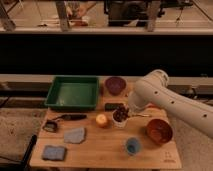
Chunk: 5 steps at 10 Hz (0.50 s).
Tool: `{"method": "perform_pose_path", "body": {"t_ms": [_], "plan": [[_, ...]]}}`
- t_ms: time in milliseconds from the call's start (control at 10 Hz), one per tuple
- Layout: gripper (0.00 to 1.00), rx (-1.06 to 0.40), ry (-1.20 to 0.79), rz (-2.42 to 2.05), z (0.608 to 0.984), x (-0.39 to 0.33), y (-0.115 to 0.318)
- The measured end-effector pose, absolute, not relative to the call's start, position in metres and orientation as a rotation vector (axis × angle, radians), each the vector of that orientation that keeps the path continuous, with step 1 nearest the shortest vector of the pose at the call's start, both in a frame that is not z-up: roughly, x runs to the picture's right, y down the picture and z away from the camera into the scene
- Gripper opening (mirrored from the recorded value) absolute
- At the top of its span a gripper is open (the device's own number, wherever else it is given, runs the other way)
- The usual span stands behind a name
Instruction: Place grapes in paper cup
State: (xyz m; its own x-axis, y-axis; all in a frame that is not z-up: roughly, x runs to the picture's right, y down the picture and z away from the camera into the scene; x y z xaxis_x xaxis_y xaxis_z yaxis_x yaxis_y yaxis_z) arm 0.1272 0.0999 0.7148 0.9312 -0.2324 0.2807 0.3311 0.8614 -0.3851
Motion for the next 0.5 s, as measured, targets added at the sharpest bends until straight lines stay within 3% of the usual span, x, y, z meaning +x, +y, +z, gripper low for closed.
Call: {"method": "perform_pose_path", "body": {"t_ms": [500], "plan": [[0.05, -0.445, -0.185, -0.342, 0.7202, 0.1306, 0.1000]]}}
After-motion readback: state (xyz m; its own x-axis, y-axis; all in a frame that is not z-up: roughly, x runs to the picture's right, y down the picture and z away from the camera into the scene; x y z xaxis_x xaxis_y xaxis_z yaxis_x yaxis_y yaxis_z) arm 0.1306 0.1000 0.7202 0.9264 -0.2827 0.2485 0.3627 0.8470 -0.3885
